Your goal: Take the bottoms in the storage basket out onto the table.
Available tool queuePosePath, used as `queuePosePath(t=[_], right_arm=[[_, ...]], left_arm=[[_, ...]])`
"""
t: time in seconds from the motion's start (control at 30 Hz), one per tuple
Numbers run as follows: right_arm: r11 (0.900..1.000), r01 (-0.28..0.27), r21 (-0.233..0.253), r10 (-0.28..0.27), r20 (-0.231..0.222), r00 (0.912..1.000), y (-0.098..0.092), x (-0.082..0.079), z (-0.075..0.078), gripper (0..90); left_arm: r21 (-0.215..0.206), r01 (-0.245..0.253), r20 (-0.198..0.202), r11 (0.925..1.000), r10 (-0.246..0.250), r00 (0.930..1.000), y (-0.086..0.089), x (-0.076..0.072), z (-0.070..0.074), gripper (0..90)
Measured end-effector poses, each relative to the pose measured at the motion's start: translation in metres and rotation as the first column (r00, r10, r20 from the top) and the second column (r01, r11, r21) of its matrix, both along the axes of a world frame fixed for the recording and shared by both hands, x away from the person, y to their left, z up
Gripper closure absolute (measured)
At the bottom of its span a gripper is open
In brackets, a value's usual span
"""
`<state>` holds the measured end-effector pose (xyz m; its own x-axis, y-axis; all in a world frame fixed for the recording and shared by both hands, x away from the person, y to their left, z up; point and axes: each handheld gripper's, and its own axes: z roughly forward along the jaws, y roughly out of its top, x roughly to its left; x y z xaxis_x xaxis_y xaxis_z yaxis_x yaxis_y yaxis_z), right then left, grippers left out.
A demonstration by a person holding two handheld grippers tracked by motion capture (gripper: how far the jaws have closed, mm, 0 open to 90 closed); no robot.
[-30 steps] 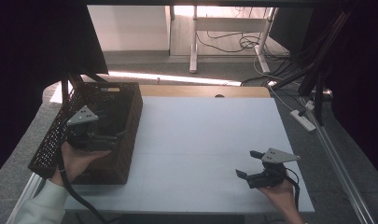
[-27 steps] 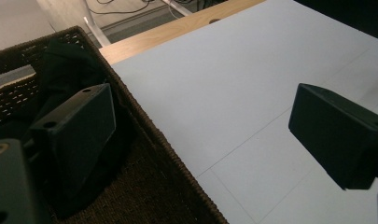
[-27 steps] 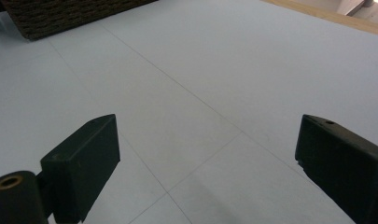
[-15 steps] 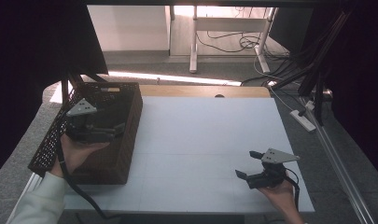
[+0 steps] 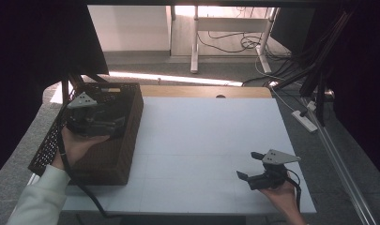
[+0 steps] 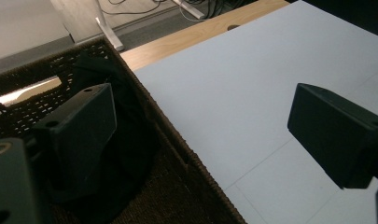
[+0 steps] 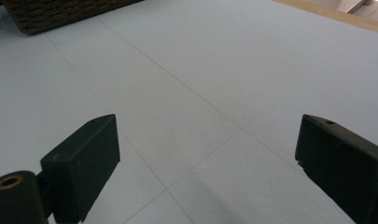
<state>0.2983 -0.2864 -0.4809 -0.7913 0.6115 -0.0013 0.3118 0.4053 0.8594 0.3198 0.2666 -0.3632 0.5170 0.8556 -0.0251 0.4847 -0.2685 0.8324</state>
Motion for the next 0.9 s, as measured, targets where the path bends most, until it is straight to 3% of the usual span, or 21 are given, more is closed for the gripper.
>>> queuePosePath(t=[0.9], right_arm=[[1.0, 0.007, -0.017, -0.007, -0.005, 1.0, -0.001, 0.0, -0.002, 6.7]], left_arm=[[0.005, -0.079, -0.051, 0.9969, 0.079, 0.9956, 0.019, 0.055, -0.018, 8.7]])
